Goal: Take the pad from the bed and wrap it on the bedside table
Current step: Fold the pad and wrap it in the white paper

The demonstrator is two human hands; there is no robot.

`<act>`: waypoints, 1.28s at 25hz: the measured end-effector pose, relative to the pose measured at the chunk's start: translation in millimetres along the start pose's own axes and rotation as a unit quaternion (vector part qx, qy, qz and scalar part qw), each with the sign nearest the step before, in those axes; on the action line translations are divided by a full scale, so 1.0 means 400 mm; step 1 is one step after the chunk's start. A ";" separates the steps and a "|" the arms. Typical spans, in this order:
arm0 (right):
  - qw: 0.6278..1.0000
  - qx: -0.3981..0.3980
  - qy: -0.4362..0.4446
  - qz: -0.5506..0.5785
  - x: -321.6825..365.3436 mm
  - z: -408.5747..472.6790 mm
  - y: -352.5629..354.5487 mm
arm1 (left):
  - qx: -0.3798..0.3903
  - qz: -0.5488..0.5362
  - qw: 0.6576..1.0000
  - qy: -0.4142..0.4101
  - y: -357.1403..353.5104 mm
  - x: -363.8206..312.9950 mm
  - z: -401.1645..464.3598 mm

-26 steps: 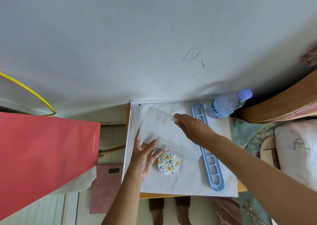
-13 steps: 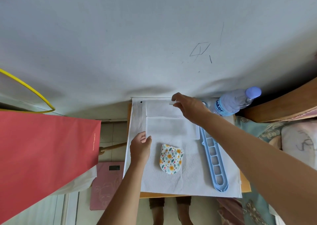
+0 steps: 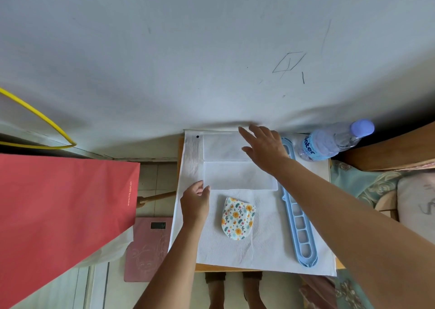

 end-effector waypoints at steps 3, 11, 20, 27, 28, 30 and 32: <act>1.000 -0.026 -0.003 0.007 0.000 -0.026 -0.002 | -0.009 0.008 1.000 0.001 -0.001 -0.005 -0.005; 0.971 0.047 -0.109 0.210 0.027 -0.288 -0.084 | 0.028 0.054 0.998 0.009 -0.002 0.043 -0.112; 0.975 -0.130 -0.094 0.153 0.123 -0.324 -0.101 | 0.024 0.146 0.989 0.009 -0.117 0.092 -0.150; 0.967 0.056 -0.105 0.224 0.111 -0.384 -0.211 | 0.026 0.121 0.992 -0.004 -0.129 0.090 -0.134; 0.964 0.057 -0.107 0.235 0.109 -0.384 -0.208 | 0.039 0.111 0.993 -0.015 -0.123 0.095 -0.138; 0.950 0.054 -0.117 0.284 0.103 -0.382 -0.197 | 0.083 0.078 0.993 -0.032 -0.106 0.098 -0.148; 0.931 0.029 -0.135 0.338 0.098 -0.382 -0.181 | 0.123 0.041 0.990 -0.048 -0.085 0.086 -0.157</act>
Point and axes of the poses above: each hand's wrist, its own z-axis towards the middle knuckle, its own y-axis out of the back of the hand, x = y × z, the point moved 3 cm from there along z, towards the middle knuckle, and after that the axes turned 4 degrees about y, right-handed, at the moved point
